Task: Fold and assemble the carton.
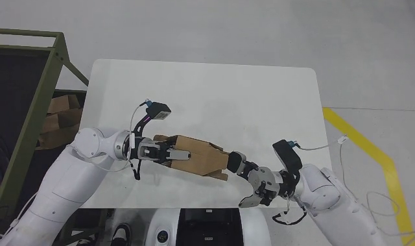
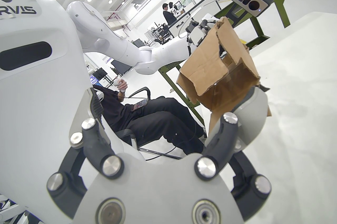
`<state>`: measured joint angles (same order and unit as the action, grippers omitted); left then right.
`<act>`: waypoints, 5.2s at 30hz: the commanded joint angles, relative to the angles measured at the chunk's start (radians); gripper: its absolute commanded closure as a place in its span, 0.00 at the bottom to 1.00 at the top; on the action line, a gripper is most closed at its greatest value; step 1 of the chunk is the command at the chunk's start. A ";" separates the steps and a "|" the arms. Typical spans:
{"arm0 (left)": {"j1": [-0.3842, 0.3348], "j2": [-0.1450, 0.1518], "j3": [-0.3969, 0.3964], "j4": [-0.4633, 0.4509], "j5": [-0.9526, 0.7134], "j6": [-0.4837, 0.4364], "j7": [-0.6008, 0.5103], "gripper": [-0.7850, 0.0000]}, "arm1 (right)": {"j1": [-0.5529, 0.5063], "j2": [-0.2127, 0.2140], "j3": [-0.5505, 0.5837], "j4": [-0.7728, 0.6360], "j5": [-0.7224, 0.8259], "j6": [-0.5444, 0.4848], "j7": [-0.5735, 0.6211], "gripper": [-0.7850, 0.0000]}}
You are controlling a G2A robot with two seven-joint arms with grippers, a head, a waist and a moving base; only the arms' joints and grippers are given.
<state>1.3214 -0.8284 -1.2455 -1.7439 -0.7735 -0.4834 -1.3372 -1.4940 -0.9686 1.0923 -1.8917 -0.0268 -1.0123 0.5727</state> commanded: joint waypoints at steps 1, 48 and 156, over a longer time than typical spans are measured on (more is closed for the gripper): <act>0.000 0.000 0.000 0.000 0.000 0.000 0.000 1.00 | 0.000 0.000 0.000 0.000 0.000 0.000 0.000 0.00; 0.037 -0.019 -0.036 -0.049 0.100 0.005 0.092 1.00 | 0.003 -0.004 -0.041 -0.042 0.159 0.050 -0.035 0.00; 0.048 -0.052 -0.049 -0.057 0.157 0.015 0.049 1.00 | 0.153 -0.067 -0.162 -0.103 0.013 0.261 -0.019 0.00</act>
<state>1.3697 -0.8805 -1.2941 -1.8009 -0.6165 -0.4702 -1.2878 -1.3408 -1.0356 0.9292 -1.9976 -0.0165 -0.7499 0.5532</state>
